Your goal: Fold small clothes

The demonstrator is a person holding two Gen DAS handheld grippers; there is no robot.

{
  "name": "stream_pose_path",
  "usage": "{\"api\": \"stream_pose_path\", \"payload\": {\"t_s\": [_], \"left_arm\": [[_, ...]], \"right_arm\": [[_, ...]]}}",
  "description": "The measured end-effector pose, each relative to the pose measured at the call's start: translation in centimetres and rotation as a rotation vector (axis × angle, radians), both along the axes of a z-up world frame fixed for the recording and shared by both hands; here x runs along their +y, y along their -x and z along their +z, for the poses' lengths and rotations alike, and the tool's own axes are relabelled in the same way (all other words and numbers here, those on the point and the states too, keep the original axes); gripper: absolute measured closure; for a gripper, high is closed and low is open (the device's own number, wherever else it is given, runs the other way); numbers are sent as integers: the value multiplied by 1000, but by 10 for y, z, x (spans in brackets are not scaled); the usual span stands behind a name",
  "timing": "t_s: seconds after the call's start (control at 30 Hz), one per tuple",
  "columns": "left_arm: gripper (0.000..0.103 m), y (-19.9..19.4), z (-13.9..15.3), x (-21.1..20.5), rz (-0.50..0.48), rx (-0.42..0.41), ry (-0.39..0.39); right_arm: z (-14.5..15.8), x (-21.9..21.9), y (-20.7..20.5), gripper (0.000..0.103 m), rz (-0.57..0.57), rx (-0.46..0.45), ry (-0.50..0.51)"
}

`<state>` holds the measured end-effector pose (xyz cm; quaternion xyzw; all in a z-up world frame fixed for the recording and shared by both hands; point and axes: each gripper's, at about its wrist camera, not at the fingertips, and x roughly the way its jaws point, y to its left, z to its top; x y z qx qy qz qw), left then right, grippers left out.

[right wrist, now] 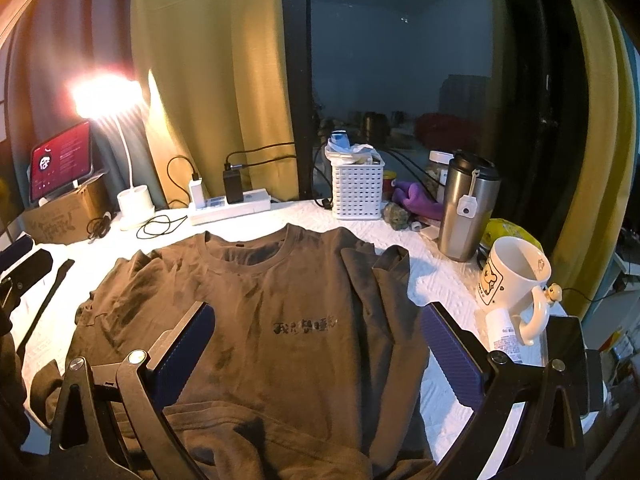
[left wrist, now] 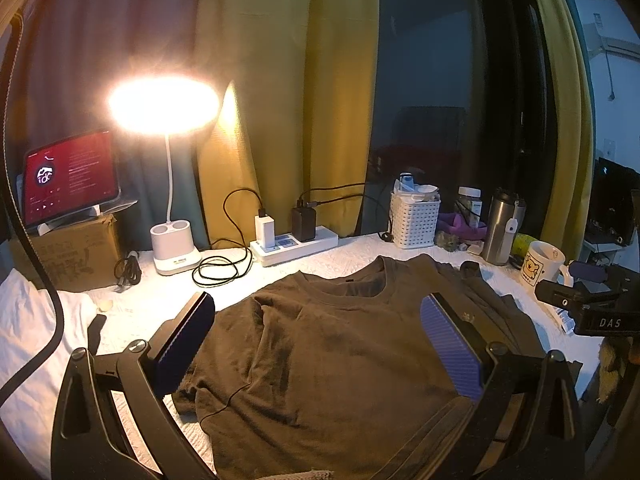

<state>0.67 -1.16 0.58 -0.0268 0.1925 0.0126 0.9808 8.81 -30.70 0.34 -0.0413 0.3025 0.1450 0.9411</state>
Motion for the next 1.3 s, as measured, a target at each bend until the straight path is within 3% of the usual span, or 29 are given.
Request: {"api": "stream_pose_path", "payload": {"t_s": [1.3], "left_arm": [[1, -4, -3, -8, 0, 4, -1]], "right_arm": [[-6, 1, -5, 0, 5, 15, 0]]}}
